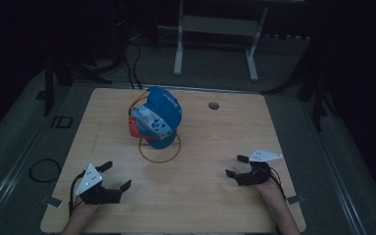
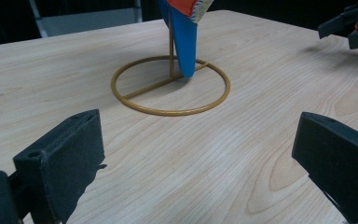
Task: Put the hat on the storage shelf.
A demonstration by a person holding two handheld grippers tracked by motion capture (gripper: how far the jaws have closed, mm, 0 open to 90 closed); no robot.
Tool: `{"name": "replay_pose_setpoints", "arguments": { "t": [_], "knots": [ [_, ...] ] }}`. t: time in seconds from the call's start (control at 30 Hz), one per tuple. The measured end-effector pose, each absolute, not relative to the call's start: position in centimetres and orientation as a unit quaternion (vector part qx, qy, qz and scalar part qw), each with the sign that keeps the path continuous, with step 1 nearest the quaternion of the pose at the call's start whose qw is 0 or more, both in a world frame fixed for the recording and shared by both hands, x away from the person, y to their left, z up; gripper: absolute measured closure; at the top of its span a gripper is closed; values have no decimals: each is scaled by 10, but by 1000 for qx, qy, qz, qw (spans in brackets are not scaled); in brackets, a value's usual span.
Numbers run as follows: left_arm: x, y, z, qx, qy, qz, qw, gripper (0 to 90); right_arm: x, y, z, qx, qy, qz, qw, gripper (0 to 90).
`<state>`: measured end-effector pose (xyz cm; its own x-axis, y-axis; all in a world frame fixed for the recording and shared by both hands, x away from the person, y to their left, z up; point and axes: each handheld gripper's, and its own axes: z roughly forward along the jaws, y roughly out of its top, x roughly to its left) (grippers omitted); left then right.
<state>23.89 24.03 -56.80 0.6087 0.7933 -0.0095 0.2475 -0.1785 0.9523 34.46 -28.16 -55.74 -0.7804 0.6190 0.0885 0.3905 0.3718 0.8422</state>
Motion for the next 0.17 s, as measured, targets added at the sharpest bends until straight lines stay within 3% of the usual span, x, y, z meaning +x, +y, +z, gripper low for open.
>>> {"name": "replay_pose_setpoints", "arguments": {
  "t": [0.17],
  "knots": [
    [239,241,-568,723,360,258,531,27,348,-292,-557,328,810,469,129,151]
  ]
}}
